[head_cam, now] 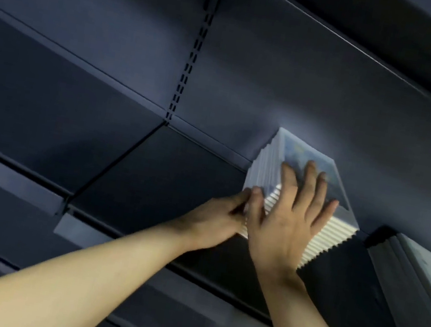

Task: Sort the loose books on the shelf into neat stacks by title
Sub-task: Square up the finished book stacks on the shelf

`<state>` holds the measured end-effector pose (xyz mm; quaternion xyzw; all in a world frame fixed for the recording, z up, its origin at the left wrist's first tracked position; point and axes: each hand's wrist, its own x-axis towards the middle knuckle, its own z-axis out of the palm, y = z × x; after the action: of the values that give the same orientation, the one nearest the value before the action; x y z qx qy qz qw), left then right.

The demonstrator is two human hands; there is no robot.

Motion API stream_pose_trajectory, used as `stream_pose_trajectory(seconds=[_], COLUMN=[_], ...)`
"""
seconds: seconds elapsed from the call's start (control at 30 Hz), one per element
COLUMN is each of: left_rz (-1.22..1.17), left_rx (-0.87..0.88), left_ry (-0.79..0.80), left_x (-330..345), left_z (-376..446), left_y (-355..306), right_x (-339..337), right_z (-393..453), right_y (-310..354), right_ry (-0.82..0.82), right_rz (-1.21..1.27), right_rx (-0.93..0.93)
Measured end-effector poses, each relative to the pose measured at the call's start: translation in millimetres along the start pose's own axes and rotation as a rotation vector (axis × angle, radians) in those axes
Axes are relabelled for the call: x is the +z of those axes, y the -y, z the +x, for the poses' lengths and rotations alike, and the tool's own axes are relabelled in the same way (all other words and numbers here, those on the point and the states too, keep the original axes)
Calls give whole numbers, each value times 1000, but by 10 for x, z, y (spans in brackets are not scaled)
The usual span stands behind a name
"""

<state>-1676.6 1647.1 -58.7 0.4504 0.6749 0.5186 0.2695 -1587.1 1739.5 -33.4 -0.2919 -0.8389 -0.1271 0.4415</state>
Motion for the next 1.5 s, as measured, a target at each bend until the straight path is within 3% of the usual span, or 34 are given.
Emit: stream_pose_trajectory(seconds=[0.2, 0.4, 0.87, 1.37, 1.5], left_rz=[-476, -633, -487, -450, -399], left_rx=[-16, -88, -27, -20, 19], left_ry=[-87, -62, -178, -80, -243], left_x=[-174, 208, 130, 143, 136], left_z=[514, 965, 1316, 1012, 931], left_y=[-137, -74, -131, -102, -86], right_x=[102, 299, 344, 253, 228], right_z=[-177, -211, -234, -217, -213], right_y=[71, 4, 19, 34, 44], right_ry=[-3, -82, -76, -38, -24], right_rz=[-58, -112, -84, -133, -120], right_rx=[-29, -71, -82, -76, -71])
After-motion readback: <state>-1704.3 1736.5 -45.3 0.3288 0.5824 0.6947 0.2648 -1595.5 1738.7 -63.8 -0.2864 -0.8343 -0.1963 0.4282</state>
